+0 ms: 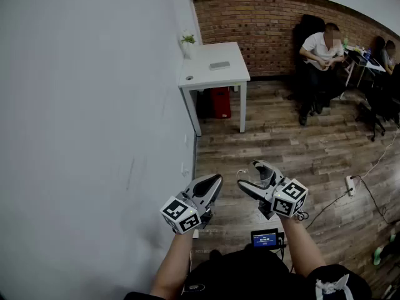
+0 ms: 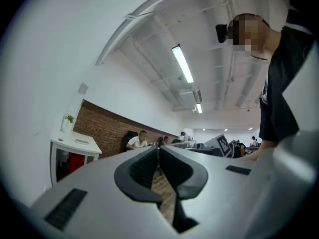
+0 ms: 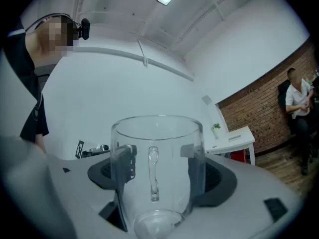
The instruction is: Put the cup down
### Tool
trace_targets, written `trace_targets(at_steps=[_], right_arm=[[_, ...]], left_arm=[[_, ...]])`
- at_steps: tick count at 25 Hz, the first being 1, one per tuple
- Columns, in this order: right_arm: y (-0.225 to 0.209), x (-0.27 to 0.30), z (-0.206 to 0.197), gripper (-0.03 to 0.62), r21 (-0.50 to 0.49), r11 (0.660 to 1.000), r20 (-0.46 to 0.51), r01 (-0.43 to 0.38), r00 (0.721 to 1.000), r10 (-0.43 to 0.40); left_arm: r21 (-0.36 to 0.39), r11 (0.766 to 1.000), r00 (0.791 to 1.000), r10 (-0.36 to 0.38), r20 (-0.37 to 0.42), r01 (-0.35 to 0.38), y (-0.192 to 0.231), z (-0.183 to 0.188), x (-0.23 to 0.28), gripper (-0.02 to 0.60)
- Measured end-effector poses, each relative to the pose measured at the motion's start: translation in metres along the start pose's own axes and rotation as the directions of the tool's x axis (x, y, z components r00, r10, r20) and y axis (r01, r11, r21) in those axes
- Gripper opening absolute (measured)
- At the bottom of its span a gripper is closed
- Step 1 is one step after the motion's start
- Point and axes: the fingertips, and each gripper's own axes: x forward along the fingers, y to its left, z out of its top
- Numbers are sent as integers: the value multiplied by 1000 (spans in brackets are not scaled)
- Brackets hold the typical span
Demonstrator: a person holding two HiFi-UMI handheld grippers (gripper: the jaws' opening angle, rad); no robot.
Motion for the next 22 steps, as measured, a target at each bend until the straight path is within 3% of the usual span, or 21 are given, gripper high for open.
trace_targets(at_steps=[22], right_arm=[[1, -5, 11, 411, 35, 999, 44, -8, 999, 7]], left_arm=[[-13, 1000, 1000, -7, -17, 7, -9, -12, 0, 8]])
